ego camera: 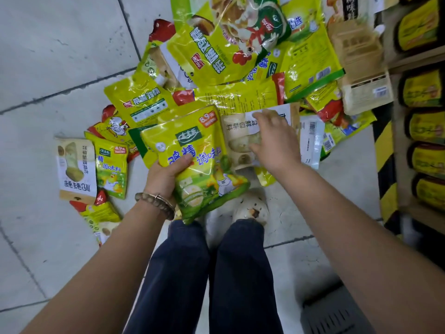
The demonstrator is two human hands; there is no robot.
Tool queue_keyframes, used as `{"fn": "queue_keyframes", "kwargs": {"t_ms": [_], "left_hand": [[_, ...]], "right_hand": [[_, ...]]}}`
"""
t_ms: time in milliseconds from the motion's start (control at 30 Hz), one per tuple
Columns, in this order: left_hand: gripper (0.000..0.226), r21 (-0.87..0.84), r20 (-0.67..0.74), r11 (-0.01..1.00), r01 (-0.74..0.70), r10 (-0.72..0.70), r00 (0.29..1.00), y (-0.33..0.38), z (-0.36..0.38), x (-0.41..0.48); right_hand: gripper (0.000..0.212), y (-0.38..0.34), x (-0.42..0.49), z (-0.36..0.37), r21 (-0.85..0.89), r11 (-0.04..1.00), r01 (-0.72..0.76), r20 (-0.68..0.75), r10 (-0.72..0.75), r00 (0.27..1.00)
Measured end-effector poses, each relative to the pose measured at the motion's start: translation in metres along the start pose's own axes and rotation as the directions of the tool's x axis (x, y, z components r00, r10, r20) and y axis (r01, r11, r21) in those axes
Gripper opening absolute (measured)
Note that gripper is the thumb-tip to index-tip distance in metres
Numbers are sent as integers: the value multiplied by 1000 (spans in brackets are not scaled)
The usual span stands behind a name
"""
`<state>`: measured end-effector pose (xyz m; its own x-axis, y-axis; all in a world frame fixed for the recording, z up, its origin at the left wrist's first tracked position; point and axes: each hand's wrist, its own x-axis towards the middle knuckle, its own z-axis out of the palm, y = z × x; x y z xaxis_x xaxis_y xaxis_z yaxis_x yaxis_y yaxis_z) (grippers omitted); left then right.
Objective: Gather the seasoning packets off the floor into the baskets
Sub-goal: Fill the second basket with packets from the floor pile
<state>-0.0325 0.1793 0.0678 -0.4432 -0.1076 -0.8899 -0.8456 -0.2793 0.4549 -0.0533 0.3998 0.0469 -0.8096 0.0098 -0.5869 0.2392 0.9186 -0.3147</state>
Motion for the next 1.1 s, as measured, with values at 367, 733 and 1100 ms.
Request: {"fn": "queue_keyframes", "kwargs": {"t_ms": [367, 733, 1100], "left_hand": [[25, 60, 92, 997, 56, -61, 994, 16, -8, 7], [33, 428, 431, 903, -38, -167, 886, 71, 36, -93], [17, 680, 450, 709, -187, -203, 870, -25, 116, -283]], "right_hand": [[38, 24, 24, -14, 251, 942, -221, 138, 191, 972], [21, 22, -173, -52, 955, 75, -287, 150, 714, 684], [32, 73, -441, -78, 988, -115, -104, 146, 918, 368]]}}
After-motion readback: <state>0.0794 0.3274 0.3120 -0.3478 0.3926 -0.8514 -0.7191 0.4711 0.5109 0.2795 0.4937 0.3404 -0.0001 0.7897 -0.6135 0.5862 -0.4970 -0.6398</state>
